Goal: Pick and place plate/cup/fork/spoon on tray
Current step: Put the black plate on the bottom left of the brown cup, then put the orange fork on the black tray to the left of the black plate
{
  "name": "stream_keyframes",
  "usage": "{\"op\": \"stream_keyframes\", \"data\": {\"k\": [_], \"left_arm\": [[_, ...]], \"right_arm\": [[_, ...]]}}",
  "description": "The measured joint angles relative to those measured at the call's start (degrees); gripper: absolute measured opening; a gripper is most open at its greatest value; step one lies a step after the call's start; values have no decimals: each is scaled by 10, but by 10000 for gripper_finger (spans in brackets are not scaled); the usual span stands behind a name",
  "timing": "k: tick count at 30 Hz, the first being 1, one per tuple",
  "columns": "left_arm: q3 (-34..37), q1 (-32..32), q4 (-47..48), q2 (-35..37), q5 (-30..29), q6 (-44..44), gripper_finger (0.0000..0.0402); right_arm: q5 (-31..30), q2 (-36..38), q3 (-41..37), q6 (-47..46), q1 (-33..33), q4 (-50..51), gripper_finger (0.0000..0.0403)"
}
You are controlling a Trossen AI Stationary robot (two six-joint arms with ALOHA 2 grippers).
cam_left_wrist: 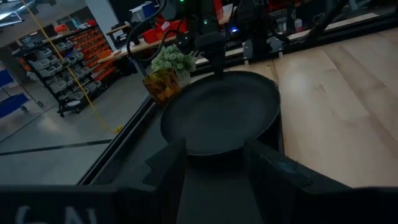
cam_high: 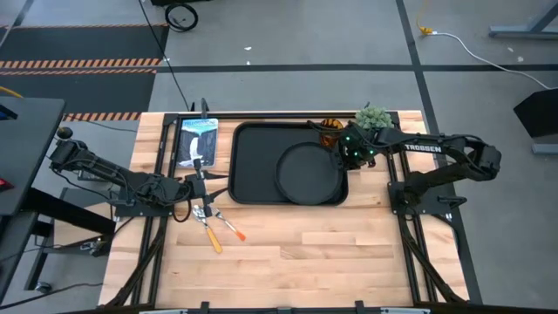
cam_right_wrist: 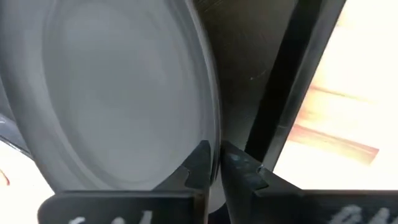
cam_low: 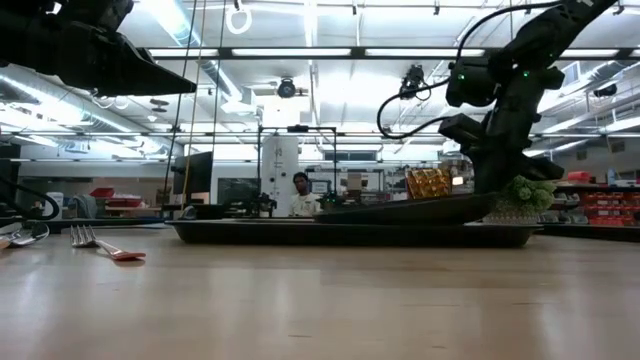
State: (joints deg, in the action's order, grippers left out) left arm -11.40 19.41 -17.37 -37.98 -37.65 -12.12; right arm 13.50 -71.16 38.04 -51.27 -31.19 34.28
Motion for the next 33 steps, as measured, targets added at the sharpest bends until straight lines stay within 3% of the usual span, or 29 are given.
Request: {"op": "stream_keyframes", "data": {"k": [14, 21, 24, 28, 33], "left_arm": [[0, 0, 0, 0, 0, 0, 172], [0, 0, 1, 0, 2, 0, 172], [0, 0, 1, 0, 42, 15, 172], [0, 0, 1, 0, 138, 46, 172], [0, 0, 1, 0, 212, 184, 172]], "right_arm": [[-17, 1, 0, 22, -10, 9, 85], [-19, 40, 43, 83, 6, 69, 99], [-19, 65, 50, 114, 45, 33, 98], [-45, 80, 50, 171, 98, -58, 97], [-62, 69, 51, 294, 154, -199, 96]]}}
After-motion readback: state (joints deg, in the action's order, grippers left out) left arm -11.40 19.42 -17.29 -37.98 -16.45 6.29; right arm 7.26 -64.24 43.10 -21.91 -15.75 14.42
